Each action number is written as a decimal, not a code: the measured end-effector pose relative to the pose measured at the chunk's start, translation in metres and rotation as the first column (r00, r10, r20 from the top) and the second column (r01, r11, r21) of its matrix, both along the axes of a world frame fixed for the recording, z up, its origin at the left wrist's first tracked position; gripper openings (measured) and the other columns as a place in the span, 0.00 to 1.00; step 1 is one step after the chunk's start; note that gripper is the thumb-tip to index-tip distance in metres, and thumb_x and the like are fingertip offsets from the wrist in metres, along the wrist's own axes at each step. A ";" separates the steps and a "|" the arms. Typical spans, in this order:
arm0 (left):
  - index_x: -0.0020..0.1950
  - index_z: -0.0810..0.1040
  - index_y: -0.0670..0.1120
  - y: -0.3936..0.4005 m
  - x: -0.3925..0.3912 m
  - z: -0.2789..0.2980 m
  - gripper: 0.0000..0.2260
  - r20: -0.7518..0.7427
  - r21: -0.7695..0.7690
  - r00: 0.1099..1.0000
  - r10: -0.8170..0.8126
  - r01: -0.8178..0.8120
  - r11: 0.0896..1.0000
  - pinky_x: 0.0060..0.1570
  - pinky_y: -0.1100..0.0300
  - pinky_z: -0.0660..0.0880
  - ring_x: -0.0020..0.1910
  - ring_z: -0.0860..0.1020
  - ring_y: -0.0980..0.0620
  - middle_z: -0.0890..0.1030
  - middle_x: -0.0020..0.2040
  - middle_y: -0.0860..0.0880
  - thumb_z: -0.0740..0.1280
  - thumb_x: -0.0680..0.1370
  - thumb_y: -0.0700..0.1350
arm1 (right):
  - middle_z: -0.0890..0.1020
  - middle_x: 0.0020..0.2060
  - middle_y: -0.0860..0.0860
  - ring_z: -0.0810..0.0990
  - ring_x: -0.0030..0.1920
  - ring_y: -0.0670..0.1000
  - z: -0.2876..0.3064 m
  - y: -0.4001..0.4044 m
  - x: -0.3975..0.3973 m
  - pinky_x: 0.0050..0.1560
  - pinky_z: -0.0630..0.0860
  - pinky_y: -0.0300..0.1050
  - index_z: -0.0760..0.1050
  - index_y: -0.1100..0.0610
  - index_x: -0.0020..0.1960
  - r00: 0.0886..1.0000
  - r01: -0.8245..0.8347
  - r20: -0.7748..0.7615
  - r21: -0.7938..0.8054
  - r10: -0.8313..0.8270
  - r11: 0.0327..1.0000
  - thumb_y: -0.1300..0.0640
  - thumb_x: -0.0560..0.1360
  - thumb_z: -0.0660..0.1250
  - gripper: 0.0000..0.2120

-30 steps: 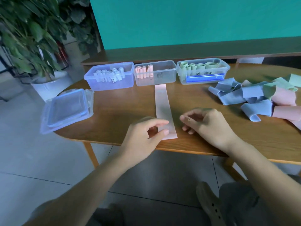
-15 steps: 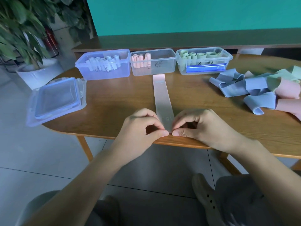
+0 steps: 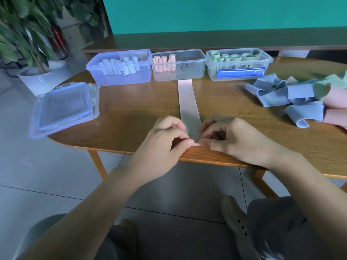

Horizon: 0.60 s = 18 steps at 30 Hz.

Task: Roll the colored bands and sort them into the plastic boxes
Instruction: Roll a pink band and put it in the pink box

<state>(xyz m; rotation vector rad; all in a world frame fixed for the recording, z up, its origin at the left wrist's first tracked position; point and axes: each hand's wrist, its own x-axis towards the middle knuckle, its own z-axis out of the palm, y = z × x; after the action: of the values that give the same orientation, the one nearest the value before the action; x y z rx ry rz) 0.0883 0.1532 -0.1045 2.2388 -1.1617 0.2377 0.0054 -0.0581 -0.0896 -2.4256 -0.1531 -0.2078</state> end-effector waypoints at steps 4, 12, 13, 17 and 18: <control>0.50 0.86 0.48 -0.003 0.005 0.006 0.12 -0.098 0.046 0.994 0.042 -0.037 0.998 0.53 0.75 0.64 0.58 0.71 0.61 0.72 0.58 0.57 0.68 0.79 0.54 | 0.78 0.51 0.37 0.76 0.50 0.38 0.006 -0.002 0.010 0.46 0.72 0.32 0.85 0.50 0.42 0.991 0.089 -0.098 -0.004 -0.089 0.996 0.47 0.73 0.76 0.07; 0.45 0.83 0.52 -0.006 0.009 0.010 0.06 -0.214 0.007 0.974 0.070 -0.071 0.997 0.54 0.66 0.75 0.51 0.77 0.60 0.75 0.55 0.57 0.74 0.74 0.52 | 0.81 0.51 0.43 0.77 0.43 0.37 0.010 -0.005 0.015 0.42 0.69 0.30 0.84 0.52 0.43 0.991 0.056 -0.125 0.087 -0.045 0.995 0.50 0.70 0.78 0.07; 0.44 0.82 0.52 -0.006 0.010 0.010 0.05 -0.229 -0.025 0.971 0.063 -0.070 0.997 0.53 0.67 0.75 0.50 0.77 0.60 0.75 0.53 0.57 0.75 0.74 0.51 | 0.81 0.51 0.45 0.76 0.42 0.38 0.010 -0.005 0.013 0.43 0.69 0.29 0.84 0.52 0.44 0.995 0.013 -0.100 0.115 -0.002 0.993 0.52 0.71 0.78 0.06; 0.44 0.83 0.53 -0.005 0.008 0.009 0.03 -0.196 -0.050 0.980 -0.012 0.002 0.999 0.44 0.70 0.72 0.48 0.77 0.59 0.78 0.46 0.58 0.74 0.75 0.44 | 0.79 0.56 0.43 0.77 0.48 0.43 0.008 -0.009 0.008 0.48 0.72 0.30 0.85 0.49 0.48 0.995 -0.073 -0.062 0.144 0.082 0.987 0.53 0.72 0.75 0.04; 0.45 0.84 0.53 -0.005 0.007 0.009 0.04 -0.186 -0.050 0.982 -0.030 0.021 0.999 0.42 0.72 0.70 0.47 0.77 0.59 0.79 0.44 0.59 0.73 0.75 0.44 | 0.78 0.57 0.42 0.77 0.51 0.45 0.007 -0.010 0.006 0.50 0.73 0.33 0.85 0.48 0.48 0.994 -0.082 -0.065 0.135 0.092 0.987 0.51 0.73 0.74 0.05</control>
<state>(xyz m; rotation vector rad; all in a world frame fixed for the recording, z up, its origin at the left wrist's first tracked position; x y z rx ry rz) 0.0957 0.1481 -0.0956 2.1520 -1.0720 0.0431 0.0119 -0.0678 -0.0826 -2.2854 -0.2066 -0.0893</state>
